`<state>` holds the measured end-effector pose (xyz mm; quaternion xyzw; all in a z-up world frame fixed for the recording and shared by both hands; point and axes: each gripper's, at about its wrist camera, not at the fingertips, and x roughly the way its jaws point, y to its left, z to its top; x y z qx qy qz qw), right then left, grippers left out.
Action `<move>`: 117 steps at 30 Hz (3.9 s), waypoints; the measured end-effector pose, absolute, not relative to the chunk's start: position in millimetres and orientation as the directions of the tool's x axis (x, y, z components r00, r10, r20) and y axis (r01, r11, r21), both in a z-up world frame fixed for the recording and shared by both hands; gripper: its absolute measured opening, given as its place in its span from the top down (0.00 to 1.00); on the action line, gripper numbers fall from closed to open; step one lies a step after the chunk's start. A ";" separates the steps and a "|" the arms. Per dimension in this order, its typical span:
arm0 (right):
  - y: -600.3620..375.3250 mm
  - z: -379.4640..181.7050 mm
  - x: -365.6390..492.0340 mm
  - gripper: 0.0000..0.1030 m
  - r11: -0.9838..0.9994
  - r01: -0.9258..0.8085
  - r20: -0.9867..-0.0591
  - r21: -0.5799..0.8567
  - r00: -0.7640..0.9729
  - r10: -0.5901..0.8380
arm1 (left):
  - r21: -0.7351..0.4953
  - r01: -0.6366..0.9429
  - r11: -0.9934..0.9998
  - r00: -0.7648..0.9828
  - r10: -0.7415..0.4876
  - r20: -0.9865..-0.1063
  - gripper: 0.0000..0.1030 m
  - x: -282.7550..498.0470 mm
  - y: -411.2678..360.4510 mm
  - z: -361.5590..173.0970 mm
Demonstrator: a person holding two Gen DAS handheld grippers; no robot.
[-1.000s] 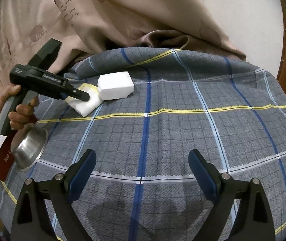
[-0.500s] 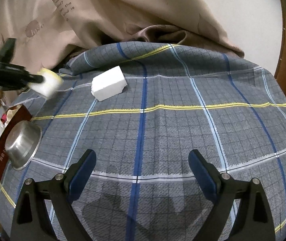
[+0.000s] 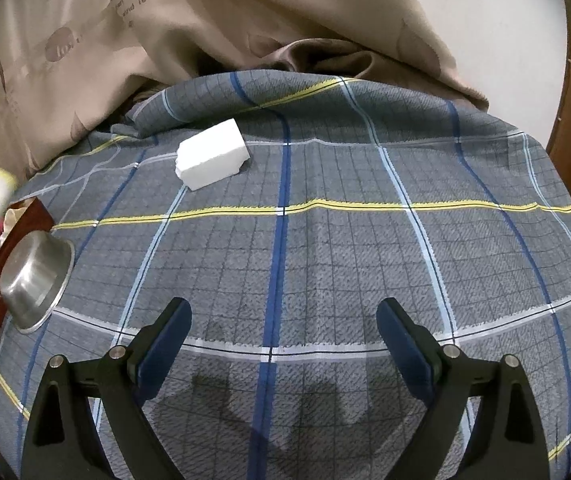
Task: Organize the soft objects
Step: 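Carry the yellow-edged cloth over the tin with left while right moves to the white foam block, then grasp the white foam block with the right gripper, then lower the yellow-edged cloth into the tin and open left while right carries the foam block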
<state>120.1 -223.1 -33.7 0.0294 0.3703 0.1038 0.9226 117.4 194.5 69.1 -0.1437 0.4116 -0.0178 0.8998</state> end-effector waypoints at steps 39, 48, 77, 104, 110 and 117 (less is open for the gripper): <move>-155.9 12.8 186.0 0.05 0.950 -0.310 -0.697 0.022 0.677 0.237 | -0.371 -0.283 0.884 0.777 -0.015 -0.629 0.81 -27.7 228.6 69.2; -110.9 8.3 247.6 0.05 0.928 -0.361 -0.761 -0.089 0.626 0.170 | -0.369 -0.285 0.885 0.777 -0.012 -0.629 0.81 -25.0 229.1 68.0; -120.5 33.8 184.7 0.36 0.888 -0.428 -0.658 0.169 0.621 0.425 | -0.372 -0.291 0.881 0.775 -0.010 -0.632 0.81 -27.1 235.6 67.2; -90.4 69.3 2.0 0.34 0.777 -0.584 -0.514 0.234 0.605 0.609 | -0.345 -0.236 0.908 0.708 -0.083 -0.701 0.81 103.4 269.9 56.9; -89.0 64.4 4.9 0.34 0.772 -0.584 -0.521 0.250 0.591 0.616 | -0.344 -0.260 0.902 0.692 -0.075 -0.718 0.80 115.8 278.9 37.3; -83.3 57.4 5.3 0.34 0.763 -0.586 -0.531 0.273 0.569 0.627 | -0.335 -0.296 0.894 0.682 -0.048 -0.730 0.72 120.6 288.3 25.1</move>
